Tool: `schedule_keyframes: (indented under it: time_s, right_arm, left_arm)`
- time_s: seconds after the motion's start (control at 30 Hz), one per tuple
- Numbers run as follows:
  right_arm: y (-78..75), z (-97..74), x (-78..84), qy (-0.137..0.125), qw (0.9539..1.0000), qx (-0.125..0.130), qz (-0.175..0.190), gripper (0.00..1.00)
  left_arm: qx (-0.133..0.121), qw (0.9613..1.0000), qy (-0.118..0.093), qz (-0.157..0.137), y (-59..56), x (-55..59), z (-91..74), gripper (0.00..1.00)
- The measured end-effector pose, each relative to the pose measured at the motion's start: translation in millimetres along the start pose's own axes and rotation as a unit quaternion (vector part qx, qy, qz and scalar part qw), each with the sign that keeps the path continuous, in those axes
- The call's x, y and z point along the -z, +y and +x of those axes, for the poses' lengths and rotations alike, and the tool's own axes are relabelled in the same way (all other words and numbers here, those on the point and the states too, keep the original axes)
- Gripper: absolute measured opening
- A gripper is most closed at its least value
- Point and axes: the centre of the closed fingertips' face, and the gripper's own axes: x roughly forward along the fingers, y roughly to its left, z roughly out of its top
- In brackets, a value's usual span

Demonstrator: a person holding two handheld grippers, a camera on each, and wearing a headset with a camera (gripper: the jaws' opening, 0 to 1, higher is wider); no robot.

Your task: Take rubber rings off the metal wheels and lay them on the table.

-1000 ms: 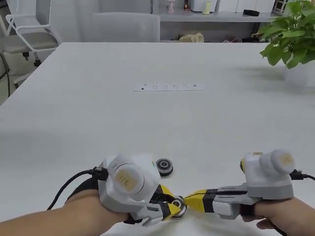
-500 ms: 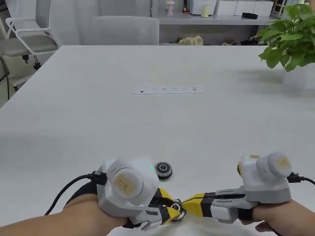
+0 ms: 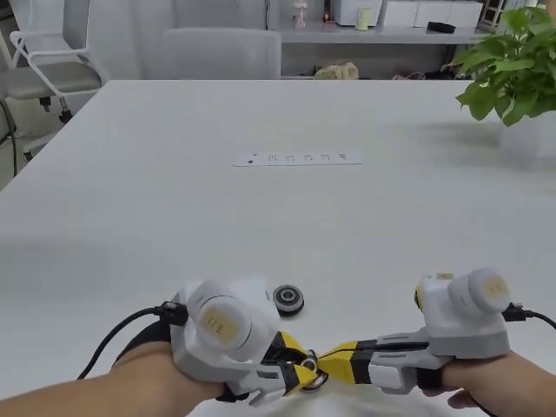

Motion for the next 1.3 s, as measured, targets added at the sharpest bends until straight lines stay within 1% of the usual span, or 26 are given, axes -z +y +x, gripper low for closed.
schedule_keyframes:
  time_s: [0.1,0.13,0.17,0.2,0.23,0.33,0.53,0.6,1.03,1.2,1.3]
  right_arm:
    - [1.5,1.1,-0.5,0.0,1.0,-0.004,-0.003,0.0]
    - [4.5,1.9,-1.7,-0.002,0.9999,-0.011,-0.003,0.0]
    - [11.4,3.2,-3.1,-0.004,0.9995,-0.03,-0.011,0.0]
    - [11.3,2.8,-1.1,0.003,0.9996,-0.023,-0.014,0.0]
    - [8.4,2.7,-3.0,0.0,0.9996,-0.017,-0.023,0.0]
    - [6.4,2.0,-2.1,-0.002,0.9997,-0.015,-0.016,0.0]
    - [1.5,0.3,-1.9,-0.005,0.9998,-0.007,-0.016,0.0]
    - [1.5,-0.3,-2.1,-0.008,0.9999,-0.007,-0.011,0.0]
    - [0.3,-2.9,-2.0,-0.007,0.9999,-0.002,-0.01,0.0]
    - [1.3,-4.3,-2.5,-0.008,0.9999,-0.002,-0.01,0.0]
    - [0.6,-5.5,-3.2,-0.008,0.9999,-0.001,-0.01,0.0]
  left_arm:
    - [0.0,1.0,0.0,-0.001,-0.1,0.0,-0.1,0.07]
    - [0.0,1.0,0.0,-0.001,0.0,0.0,-0.1,0.07]
    - [-0.001,1.0,-0.001,-0.001,0.0,-0.1,0.1,0.07]
    - [-0.001,1.0,-0.001,0.0,0.1,-0.2,0.2,0.07]
    - [-0.001,1.0,-0.001,-0.001,0.2,-0.2,0.2,0.07]
    - [-0.001,1.0,-0.002,-0.002,0.2,-0.6,0.2,0.07]
    - [0.001,0.9999,-0.007,-0.009,0.6,-0.9,0.1,0.07]
    - [0.001,0.9999,-0.007,-0.007,0.4,-1.2,0.2,0.07]
    - [0.012,0.9999,-0.005,-0.004,-0.2,-1.3,-0.1,0.08]
    - [0.018,0.9998,-0.004,-0.005,-2.3,-1.9,-3.5,0.12]
    - [0.02,0.9998,0.002,-0.001,-4.6,-2.0,-6.6,0.17]
